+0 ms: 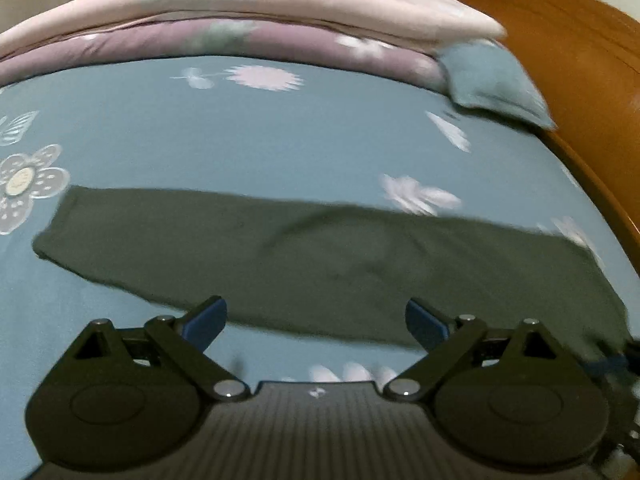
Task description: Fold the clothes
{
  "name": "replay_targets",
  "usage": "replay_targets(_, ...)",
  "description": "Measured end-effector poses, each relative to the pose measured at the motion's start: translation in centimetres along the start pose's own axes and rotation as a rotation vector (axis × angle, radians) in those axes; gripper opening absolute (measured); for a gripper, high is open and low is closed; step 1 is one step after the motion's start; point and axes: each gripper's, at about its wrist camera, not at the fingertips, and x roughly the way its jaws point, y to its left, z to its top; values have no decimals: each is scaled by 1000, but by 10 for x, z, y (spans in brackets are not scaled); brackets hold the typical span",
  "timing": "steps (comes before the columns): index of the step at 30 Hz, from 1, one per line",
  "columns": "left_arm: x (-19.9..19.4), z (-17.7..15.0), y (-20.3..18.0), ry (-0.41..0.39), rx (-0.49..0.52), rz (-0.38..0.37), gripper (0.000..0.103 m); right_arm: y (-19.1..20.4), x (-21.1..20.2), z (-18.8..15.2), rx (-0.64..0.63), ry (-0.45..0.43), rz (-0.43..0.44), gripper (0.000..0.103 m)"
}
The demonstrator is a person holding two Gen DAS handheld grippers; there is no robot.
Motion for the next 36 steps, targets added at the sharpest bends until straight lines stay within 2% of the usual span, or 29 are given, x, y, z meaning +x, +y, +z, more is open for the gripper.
replay_targets(6,-24,-51,-57,70,2,-162,96,18,-6,-41,-51,59,131,103)
replay_targets(10,-28,-87,-84,127,-5,-240,96,17,1,-62,-57,111,130,103)
replay_targets(12,-21,-105,-90,170,-41,-252,96,13,4,-70,-39,132,117,103)
replay_targets(15,-6,-130,-87,245,-120,-230,96,9,3,-78,-10,131,109,103)
replay_targets(19,-16,-139,-78,212,-169,-211,96,7,1,-77,5,108,122,103)
replay_targets(25,-59,-144,-71,119,-207,-173,96,9,-3,-65,-43,69,191,103)
replay_targets(32,-102,-168,-44,27,-331,-23,96,11,16,-52,-52,106,290,103)
replay_targets(36,-99,-187,-12,43,-456,15,96,19,30,-43,-87,120,335,103)
